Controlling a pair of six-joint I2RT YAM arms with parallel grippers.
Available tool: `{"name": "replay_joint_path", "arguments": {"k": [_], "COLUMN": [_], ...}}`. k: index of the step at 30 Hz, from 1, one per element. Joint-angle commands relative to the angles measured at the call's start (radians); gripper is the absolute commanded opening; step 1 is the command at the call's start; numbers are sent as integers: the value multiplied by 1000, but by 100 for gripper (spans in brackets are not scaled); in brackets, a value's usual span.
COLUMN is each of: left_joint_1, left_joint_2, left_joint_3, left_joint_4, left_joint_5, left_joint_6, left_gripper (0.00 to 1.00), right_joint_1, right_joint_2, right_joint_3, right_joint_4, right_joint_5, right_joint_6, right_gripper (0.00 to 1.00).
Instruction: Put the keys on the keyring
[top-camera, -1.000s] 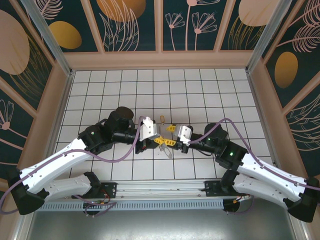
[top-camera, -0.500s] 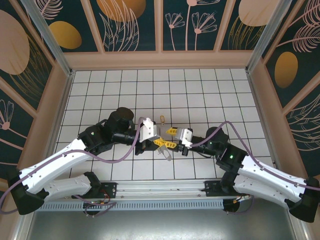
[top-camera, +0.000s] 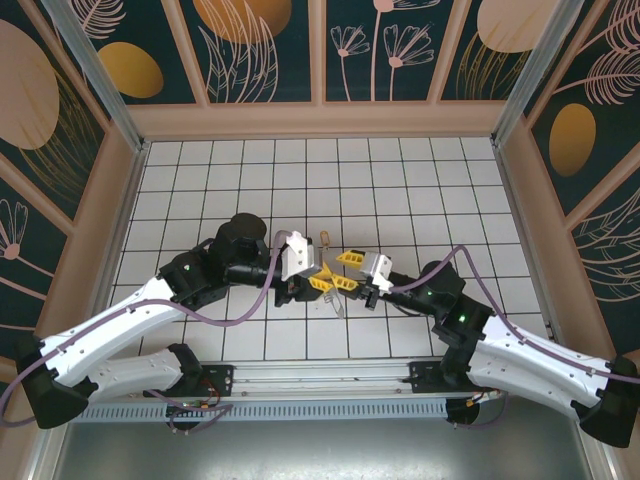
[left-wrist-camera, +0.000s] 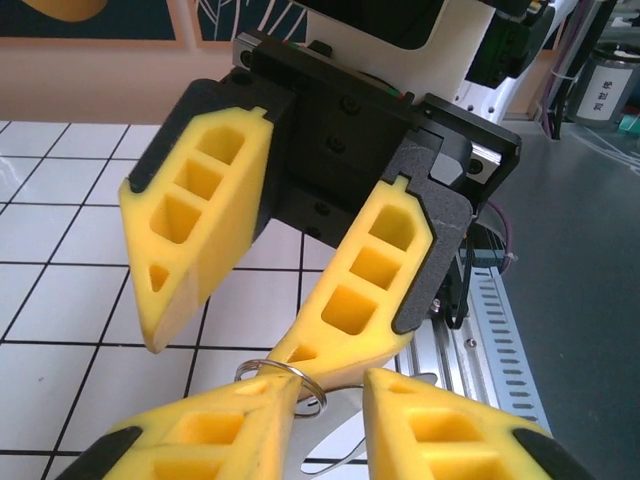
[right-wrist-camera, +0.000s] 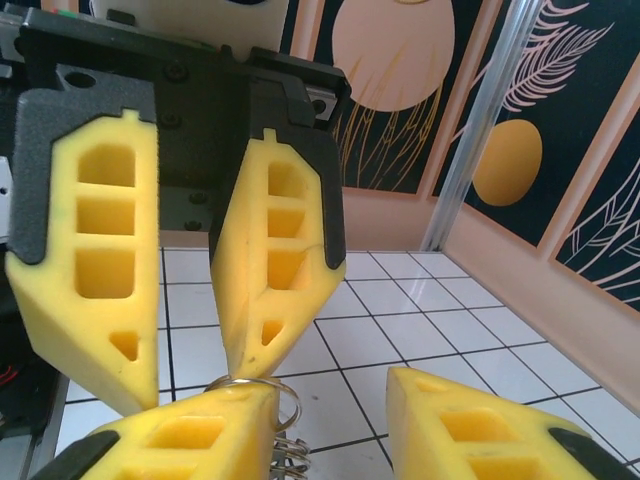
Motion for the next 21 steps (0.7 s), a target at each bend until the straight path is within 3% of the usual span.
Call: {"name": "replay_joint_path", "arguments": {"k": [1, 7, 12, 16, 21], "left_joint_1": [11, 11, 12, 11, 11], "left_joint_2": [34, 16, 35, 26, 5], "left_joint_3": [-12, -46, -38, -35, -40], "left_joint_4": [119, 140, 129, 134, 134], "left_joint_5": [-115, -144, -148, -157, -174], "left_joint_6": [-9, -4, 9, 14, 11], "left_gripper": [20, 0, 0, 0, 0], "right_joint_1": [44, 45, 45, 44, 44], "right_joint_2": [-17, -17, -8, -15, -33], "right_joint_3": [3, 8, 17, 22, 26], "right_joint_4": [131, 126, 105, 81, 65], "right_joint_5": [-131, -154, -189, -185, -151], "right_joint_6": [19, 14, 6, -7, -17], "right_gripper": [33, 25, 28, 3, 0]}}
